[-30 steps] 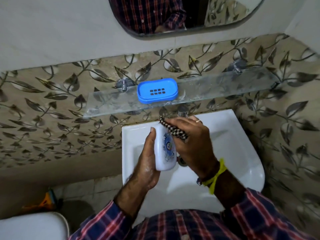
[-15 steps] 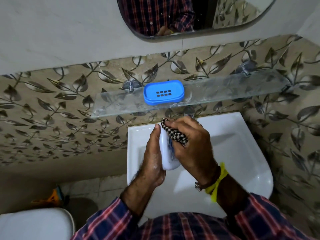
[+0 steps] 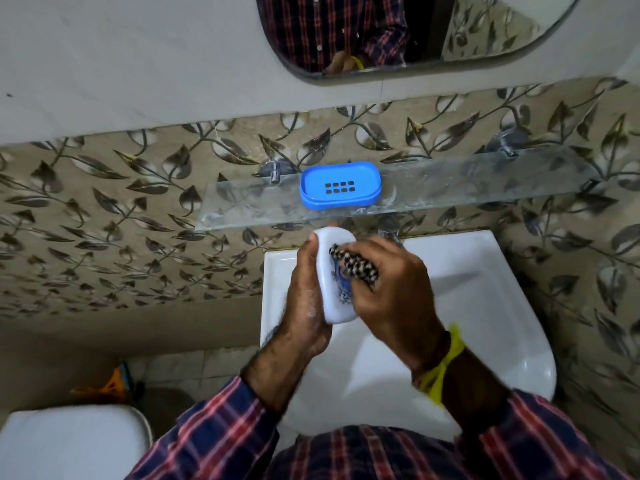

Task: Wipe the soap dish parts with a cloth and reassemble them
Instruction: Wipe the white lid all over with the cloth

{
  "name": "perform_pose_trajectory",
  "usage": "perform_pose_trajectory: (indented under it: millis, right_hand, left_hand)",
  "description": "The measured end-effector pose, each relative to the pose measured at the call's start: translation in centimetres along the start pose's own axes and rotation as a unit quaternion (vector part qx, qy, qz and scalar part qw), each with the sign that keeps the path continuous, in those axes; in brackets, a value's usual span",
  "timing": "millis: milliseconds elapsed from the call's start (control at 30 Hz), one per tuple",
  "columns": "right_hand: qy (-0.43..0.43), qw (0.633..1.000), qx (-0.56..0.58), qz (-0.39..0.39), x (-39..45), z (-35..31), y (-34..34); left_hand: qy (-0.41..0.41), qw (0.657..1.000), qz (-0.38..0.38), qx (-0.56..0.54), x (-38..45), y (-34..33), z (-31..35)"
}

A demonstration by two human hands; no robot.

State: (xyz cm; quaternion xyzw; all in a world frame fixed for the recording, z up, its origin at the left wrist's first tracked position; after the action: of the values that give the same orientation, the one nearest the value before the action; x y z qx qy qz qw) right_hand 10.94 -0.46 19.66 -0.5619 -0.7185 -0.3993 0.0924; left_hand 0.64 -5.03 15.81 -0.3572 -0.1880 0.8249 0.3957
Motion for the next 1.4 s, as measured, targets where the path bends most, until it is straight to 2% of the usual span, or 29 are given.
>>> perform_pose_trajectory:
  millis: [67, 167, 233, 333, 433, 500, 633, 767, 833, 900, 1033, 1133, 1200, 1267, 1333, 1400]
  right_hand:
    - [-0.001, 1.000, 0.017, -0.022, 0.2, -0.3, -0.2]
    - [0.065, 0.995, -0.015, -0.073, -2.4, -1.0, 0.4]
    - [0.057, 0.995, -0.043, -0.067, -3.2, -0.6, 0.9]
    - [0.008, 0.999, -0.039, -0.029, -1.7, 0.0, 0.1]
    - [0.093, 0.993, -0.037, -0.061, -3.0, -0.4, 0.5]
    - [0.119, 0.990, -0.054, -0.051, -4.2, -0.2, 1.2]
    - [0.025, 0.998, -0.057, 0.016, -1.9, 0.2, 0.2]
    - [0.087, 0.994, -0.062, -0.028, -3.2, -0.5, 0.5]
    - [0.032, 0.997, -0.074, -0.007, -2.8, 0.0, 0.7]
    - [-0.002, 0.998, -0.062, 0.012, -1.8, 0.3, 0.3]
    - [0.071, 0.996, -0.050, -0.028, -3.1, -0.9, 0.4]
    - [0.021, 0.998, -0.067, -0.001, -2.6, -0.2, 0.7]
    - [-0.009, 0.998, -0.053, 0.024, -1.4, 0.1, 0.2]
    - [0.020, 0.999, -0.044, 0.011, -1.4, -0.3, -0.2]
    - [0.052, 0.997, -0.062, -0.008, -2.4, -0.4, -0.1]
    - [0.027, 0.997, -0.075, 0.003, -2.3, 0.3, 0.1]
  left_hand:
    - [0.008, 1.000, 0.020, -0.006, 0.3, -0.1, 0.3]
    - [-0.043, 0.997, 0.066, -0.001, 1.1, 0.7, 1.5]
    - [-0.059, 0.994, 0.080, 0.037, 1.1, 1.0, 1.4]
    - [-0.033, 0.996, 0.069, 0.045, 0.8, 0.7, 0.8]
    - [-0.050, 0.996, 0.073, 0.003, 0.8, 0.0, 2.1]
    - [-0.058, 0.994, 0.092, 0.015, 0.9, -0.2, 2.4]
    - [-0.013, 0.996, 0.081, -0.014, 0.9, -0.4, 1.4]
    - [-0.035, 0.996, 0.075, -0.029, 0.8, -0.5, 2.4]
    - [-0.027, 0.996, 0.081, -0.017, 0.8, -0.1, 1.8]
    - [-0.009, 0.998, 0.052, -0.037, 0.9, 0.5, 0.9]
    - [-0.035, 0.996, 0.070, -0.039, 1.2, 0.2, 2.4]
    - [-0.052, 0.996, 0.074, -0.010, 1.1, 0.6, 2.1]
    - [-0.012, 0.999, 0.024, -0.021, 0.5, 0.7, 0.4]
    - [0.007, 1.000, 0.010, -0.026, 0.0, 0.7, -0.2]
    - [-0.014, 1.000, 0.028, -0.001, -0.1, 0.8, 0.2]
    - [-0.024, 0.998, 0.047, 0.017, -0.4, 0.9, 0.2]
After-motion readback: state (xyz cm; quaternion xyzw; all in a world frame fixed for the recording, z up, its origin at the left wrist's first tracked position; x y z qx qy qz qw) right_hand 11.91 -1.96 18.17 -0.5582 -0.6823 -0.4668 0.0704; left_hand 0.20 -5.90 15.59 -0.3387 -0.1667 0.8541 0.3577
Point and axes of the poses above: each hand's wrist, its own x-axis towards the middle knuckle, its own y-axis out of the back of the hand, z = x × y, the point moved 1 cm from there along x, towards the middle knuckle, and after that the axes turned 12 degrees about z, right-handed, at the moved point
